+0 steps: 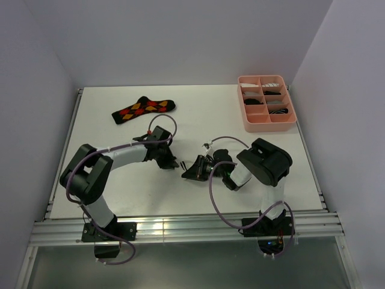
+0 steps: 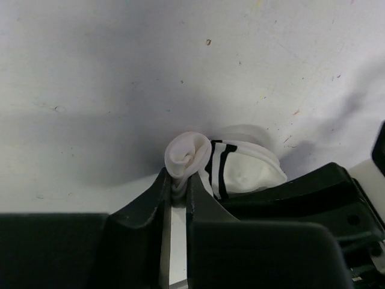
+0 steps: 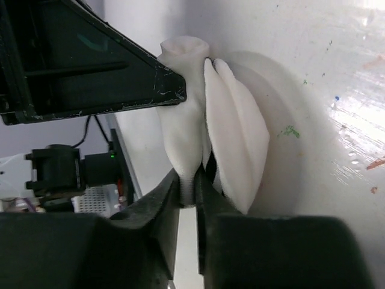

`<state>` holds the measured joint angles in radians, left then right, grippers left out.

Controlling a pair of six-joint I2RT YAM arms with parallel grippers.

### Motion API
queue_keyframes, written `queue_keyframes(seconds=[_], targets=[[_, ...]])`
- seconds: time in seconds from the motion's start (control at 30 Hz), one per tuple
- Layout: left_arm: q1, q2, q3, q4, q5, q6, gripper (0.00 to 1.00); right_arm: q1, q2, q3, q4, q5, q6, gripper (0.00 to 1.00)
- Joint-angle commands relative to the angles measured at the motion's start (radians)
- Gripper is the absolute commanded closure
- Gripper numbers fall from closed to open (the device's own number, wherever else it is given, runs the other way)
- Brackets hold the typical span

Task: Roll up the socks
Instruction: Roll the sock at the center of the board.

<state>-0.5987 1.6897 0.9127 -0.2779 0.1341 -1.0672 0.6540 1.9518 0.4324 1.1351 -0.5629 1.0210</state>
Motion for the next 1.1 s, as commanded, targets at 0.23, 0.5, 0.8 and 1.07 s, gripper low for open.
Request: queue_keyframes(seconds=[0.23,0.5,0.8,1.07], targets=[[-0.022,0.122,0.288,-0.426,-0.209,0.151,1.00,0.058,-0.266,0.117,-0.622,0.271,-0.359,0.57],[-0.065,0.211,0.451,-0.544,-0.268,0.213,1.00,0.251,-0.419,0.247,-0.905,0.722,-0.530,0.51],[-0.075,0.278,0.506,-0.592,-0.252,0.245,1.00,0.459,-0.350,0.396,-0.968,1.063,-0.714,0.50],[-0.075,0.300,0.525,-0.610,-0.254,0.262,1.00,0.546,-0.199,0.483,-0.963,1.155,-0.769,0.50]])
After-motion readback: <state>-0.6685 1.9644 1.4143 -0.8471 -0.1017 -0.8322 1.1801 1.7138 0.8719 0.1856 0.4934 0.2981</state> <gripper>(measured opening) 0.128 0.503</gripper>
